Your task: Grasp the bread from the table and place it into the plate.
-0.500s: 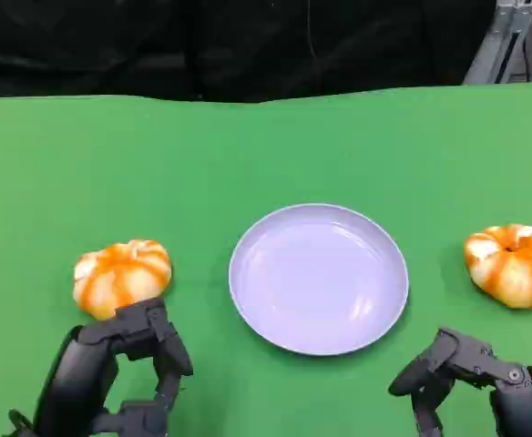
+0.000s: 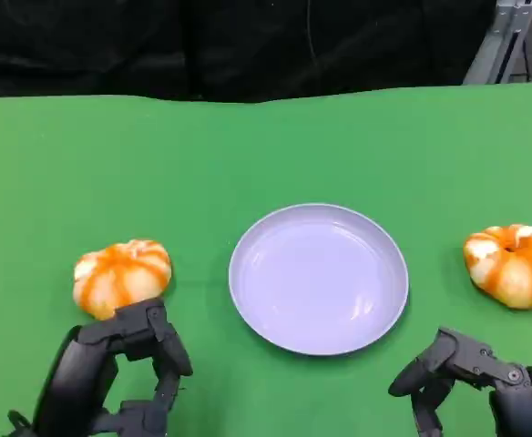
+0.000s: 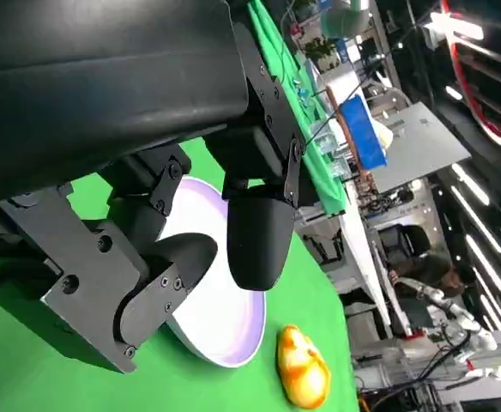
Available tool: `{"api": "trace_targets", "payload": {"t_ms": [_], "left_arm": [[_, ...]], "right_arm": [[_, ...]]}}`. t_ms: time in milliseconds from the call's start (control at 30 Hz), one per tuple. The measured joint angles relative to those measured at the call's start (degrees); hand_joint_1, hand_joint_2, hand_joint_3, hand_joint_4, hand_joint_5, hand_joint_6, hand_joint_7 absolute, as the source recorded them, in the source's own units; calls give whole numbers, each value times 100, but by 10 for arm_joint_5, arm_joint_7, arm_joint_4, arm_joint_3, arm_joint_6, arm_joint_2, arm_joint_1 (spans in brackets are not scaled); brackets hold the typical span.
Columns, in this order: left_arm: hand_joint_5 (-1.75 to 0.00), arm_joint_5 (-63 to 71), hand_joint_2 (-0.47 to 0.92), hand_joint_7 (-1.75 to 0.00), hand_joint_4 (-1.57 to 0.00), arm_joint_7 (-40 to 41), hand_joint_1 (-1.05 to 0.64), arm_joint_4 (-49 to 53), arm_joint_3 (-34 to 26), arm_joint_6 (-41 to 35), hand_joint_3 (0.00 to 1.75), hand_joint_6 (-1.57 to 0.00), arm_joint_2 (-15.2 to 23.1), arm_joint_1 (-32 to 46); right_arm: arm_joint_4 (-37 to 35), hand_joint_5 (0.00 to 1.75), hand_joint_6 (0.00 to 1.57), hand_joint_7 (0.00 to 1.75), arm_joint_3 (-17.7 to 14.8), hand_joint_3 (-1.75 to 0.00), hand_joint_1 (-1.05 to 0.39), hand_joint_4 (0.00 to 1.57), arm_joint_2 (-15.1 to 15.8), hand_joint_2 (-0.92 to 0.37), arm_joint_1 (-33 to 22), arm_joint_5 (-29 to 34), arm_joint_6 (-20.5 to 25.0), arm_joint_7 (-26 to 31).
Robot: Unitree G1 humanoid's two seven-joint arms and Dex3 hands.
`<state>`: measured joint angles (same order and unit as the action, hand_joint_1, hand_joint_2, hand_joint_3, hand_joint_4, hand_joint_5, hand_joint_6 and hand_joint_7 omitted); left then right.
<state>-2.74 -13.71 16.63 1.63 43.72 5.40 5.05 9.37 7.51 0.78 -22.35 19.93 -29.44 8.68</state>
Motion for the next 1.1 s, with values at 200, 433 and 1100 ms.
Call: {"api": "trace_targets", "payload": {"t_ms": [200, 433, 1100], "left_arm": [[-168, 0, 32, -143, -89, 0, -2, 0, -1, 0, 140, -85, 0, 0], [-117, 0, 59, -83, -65, 1, -15, -1, -6, -17, 89, -62, 0, -5], [-64, 26, 83, -26, -16, 14, -43, -27, -17, -82, 24, -31, 6, -26]], "right_arm": [[-1, 155, 84, 123, 0, -133, 4, 78, 0, -30, 1, 0, -4, 0], [-1, 155, 83, 123, 0, -134, 4, 78, 0, -29, 2, 1, -4, 0], [0, 156, 83, 123, 1, -134, 4, 77, -1, -30, 2, 1, -4, 0]]}}
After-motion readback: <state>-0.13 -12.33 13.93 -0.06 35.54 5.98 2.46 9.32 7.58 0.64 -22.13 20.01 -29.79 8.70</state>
